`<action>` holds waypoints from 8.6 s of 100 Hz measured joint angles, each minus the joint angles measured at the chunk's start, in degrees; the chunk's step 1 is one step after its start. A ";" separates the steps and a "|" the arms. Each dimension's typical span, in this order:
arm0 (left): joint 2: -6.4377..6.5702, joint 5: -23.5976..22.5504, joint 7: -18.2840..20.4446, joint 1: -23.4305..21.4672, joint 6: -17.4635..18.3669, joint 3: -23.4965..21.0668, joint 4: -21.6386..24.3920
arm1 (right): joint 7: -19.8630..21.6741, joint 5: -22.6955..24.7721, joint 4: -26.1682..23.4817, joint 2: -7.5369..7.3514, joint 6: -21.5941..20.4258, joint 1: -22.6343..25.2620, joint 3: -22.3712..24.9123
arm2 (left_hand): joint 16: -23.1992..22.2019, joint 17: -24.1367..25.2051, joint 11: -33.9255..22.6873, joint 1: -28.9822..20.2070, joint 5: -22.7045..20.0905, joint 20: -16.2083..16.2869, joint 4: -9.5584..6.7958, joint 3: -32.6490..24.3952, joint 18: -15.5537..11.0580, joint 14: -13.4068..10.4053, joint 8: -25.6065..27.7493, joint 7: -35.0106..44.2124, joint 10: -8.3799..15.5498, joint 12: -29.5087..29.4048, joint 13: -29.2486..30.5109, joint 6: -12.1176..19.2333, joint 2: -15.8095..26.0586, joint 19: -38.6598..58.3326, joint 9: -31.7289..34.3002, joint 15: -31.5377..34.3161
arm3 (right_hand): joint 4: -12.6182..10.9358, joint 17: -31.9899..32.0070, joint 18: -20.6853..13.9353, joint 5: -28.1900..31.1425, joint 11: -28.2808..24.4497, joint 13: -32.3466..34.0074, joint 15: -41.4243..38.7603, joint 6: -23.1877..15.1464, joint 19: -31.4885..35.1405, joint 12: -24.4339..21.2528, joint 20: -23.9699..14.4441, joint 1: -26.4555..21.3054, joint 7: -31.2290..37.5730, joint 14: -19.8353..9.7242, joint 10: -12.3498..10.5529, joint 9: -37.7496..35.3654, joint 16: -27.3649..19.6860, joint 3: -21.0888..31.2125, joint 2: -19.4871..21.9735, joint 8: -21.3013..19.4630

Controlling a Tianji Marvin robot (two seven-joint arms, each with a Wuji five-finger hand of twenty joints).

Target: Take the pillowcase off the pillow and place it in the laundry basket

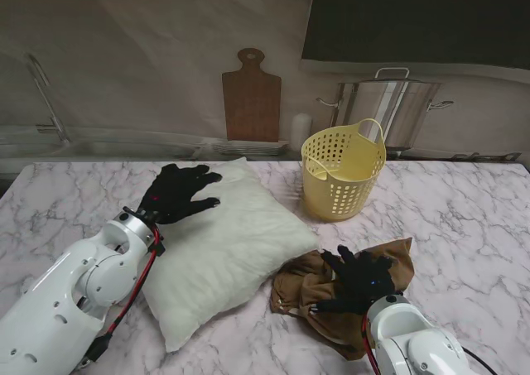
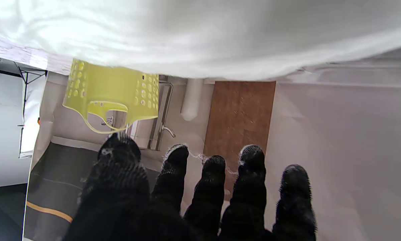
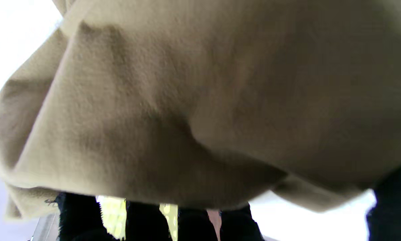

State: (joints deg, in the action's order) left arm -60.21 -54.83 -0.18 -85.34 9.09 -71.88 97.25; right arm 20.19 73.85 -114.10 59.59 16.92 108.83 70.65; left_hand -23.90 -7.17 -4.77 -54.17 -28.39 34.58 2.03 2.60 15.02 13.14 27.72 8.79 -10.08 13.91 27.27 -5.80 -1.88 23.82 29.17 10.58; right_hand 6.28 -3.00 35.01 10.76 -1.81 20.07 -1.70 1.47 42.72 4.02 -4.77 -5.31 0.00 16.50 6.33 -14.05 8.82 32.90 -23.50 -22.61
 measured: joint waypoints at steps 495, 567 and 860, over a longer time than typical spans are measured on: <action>0.27 1.19 6.89 3.69 -0.83 5.60 -5.36 | -26.20 -25.92 44.14 3.83 -15.57 -49.04 -11.54 | 0.01 1.37 0.13 -2.68 0.00 -0.22 0.00 0.02 0.81 -0.02 2.15 0.03 0.01 0.07 -0.45 -0.10 0.46 0.00 -0.18 -0.04 | -3.83 -5.40 -18.57 7.42 -12.19 5.48 -3.08 -5.72 2.53 5.90 -19.16 -20.97 13.69 -10.68 -0.84 -5.21 4.17 -20.72 19.56 1.23; 0.23 1.32 6.46 3.91 -0.62 5.44 -5.53 | -6.81 -20.96 33.98 1.05 -17.85 -46.21 -5.48 | 0.01 1.37 0.53 -1.25 0.00 -0.23 0.00 0.02 0.81 -0.02 0.60 -0.02 0.01 0.07 -0.49 -0.28 0.47 0.00 -0.83 -0.04 | -5.01 -2.28 -18.53 0.02 1.07 0.61 -0.91 4.21 -7.51 -1.25 -12.68 -17.78 0.65 -8.15 4.08 -3.64 1.36 10.47 -2.85 0.82; -5.83 25.02 -15.72 0.44 8.70 2.61 -3.81 | -29.31 -30.88 8.94 3.97 -30.13 -23.55 7.45 | 1.15 2.69 2.22 0.17 4.63 -3.18 -0.01 0.00 -0.49 0.60 -1.43 -1.37 -2.36 0.97 -5.25 -3.94 2.79 0.02 -5.29 -0.76 | -3.87 -6.10 -13.59 12.91 -11.07 9.04 -3.17 -5.07 -3.87 6.40 -20.97 -17.91 13.27 -9.41 -1.32 -14.37 3.00 -17.76 17.98 2.93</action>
State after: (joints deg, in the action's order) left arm -66.04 -29.80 -15.90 -84.90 17.79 -69.27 93.43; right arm -9.11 42.97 -105.16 63.56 -13.21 85.28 78.10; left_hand -22.74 -4.48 -2.55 -54.01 -23.76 31.40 2.02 2.60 14.53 13.74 26.29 7.42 -12.44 14.88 22.02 -9.74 0.91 23.84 23.88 9.82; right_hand 2.41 -9.11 21.43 23.66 -12.87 29.10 -4.87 -3.61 38.85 10.42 -25.74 -23.23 13.28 7.10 5.01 -28.41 11.82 15.14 -5.52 -19.68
